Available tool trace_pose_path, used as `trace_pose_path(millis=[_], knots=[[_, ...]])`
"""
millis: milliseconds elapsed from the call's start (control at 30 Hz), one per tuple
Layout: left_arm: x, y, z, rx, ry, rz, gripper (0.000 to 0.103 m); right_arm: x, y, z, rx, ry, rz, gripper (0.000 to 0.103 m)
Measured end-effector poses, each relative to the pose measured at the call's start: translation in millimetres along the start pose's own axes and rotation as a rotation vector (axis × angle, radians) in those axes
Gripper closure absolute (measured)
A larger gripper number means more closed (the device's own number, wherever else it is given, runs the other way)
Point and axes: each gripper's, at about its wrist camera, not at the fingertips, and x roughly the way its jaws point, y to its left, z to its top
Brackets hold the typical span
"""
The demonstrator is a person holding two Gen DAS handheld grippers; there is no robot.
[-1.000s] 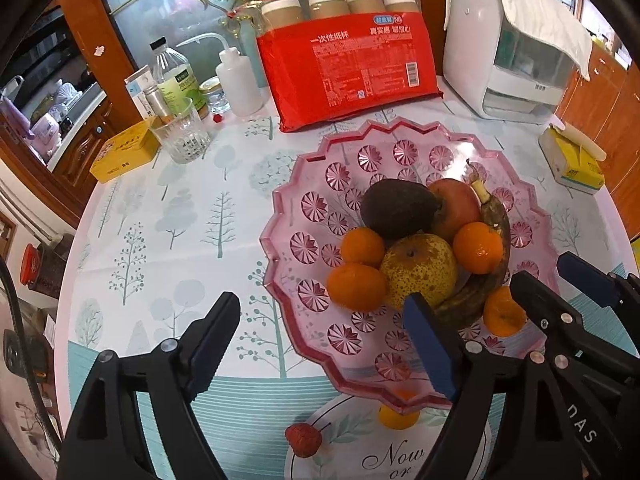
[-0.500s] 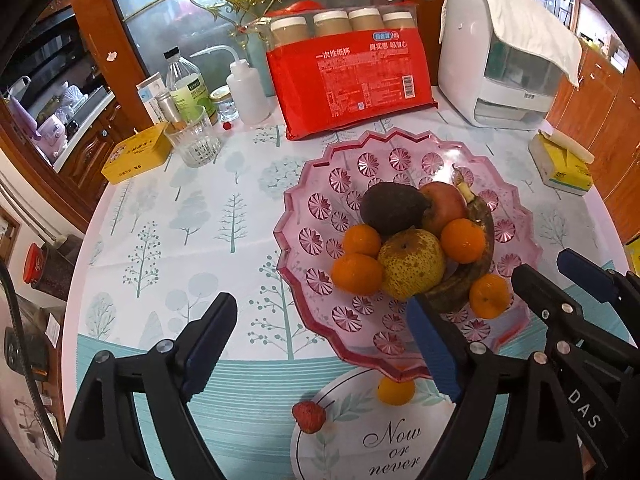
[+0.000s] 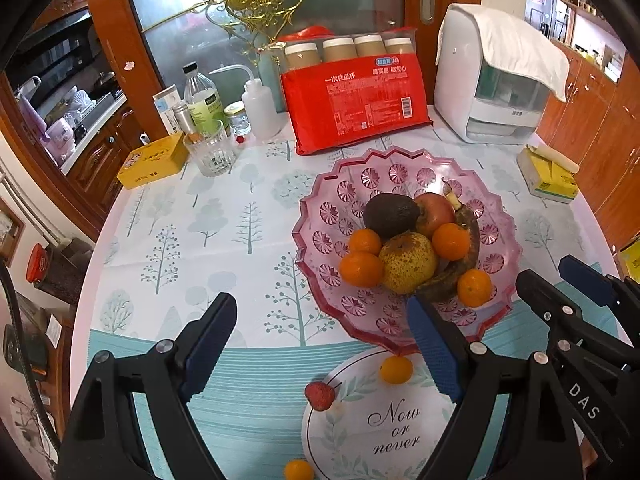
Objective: Organize fruits
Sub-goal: 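Withdraw both open grippers from the bowl toward the remaining fruit by the plate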
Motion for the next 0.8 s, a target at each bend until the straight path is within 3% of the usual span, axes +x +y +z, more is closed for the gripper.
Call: trace_pose_path(millis=[467,800], knots=[[-34,25,-27,0.005,-0.028,-0.017,0.017,-39,16,-22,0.018,-0.031,-0.005,0.051],[-8,47,-63,0.016,0.061,-0.033,0.017,-26,33,-52,0.044,0.024,-0.005,0.051]])
